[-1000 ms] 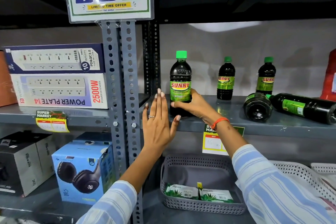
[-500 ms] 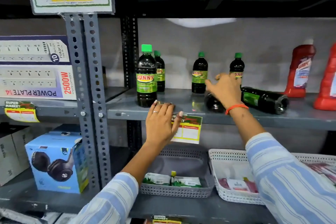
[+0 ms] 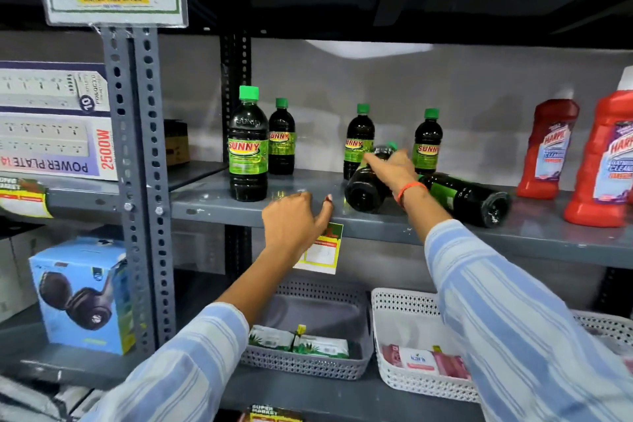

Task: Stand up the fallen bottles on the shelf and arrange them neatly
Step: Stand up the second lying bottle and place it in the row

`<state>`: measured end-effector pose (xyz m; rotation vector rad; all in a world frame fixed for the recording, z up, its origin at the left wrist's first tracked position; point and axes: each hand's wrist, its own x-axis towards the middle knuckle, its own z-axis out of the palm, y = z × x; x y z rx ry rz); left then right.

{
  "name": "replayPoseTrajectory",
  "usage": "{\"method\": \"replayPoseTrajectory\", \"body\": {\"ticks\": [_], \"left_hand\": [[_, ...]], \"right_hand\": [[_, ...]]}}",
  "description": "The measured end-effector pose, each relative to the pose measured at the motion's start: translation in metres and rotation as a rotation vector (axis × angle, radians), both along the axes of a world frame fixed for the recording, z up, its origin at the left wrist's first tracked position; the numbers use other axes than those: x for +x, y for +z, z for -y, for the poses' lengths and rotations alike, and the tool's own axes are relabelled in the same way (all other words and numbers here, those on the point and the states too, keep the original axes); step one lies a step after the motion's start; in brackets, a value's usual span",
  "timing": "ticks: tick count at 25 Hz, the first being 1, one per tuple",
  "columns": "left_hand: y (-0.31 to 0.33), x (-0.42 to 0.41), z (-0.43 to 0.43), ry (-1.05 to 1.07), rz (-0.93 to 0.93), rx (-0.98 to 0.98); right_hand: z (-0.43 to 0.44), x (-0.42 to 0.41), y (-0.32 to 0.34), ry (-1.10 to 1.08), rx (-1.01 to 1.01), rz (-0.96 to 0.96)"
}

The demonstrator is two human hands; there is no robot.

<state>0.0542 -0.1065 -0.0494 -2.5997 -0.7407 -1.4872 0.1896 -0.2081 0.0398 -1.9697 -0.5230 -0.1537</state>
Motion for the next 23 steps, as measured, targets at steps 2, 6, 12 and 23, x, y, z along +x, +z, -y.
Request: {"method": "replayPoseTrajectory", "body": {"ticks": [2,6,12,23], "left_hand": [[-0.003,0.009,0.001,-0.009,0.001,-0.004],[-0.011,0.010,-0.002,-0.058,0.041,0.098],[-0.016,0.015,-0.008,-0.039,0.107,0.198],[-0.022,0.019,-0.013,-0.039,0.143,0.220]], "right_hand": [[-0.009,-0.006,-0.004,-0.074,-0.019,0.261],[-0.009,-0.012,-0.019,-0.090,-0.030,0.611],[-0.013,-0.001,-0.033,-0.132,-0.018,0.396],[-0.015,0.013,-0.039,0.099,0.067,0.155]]}}
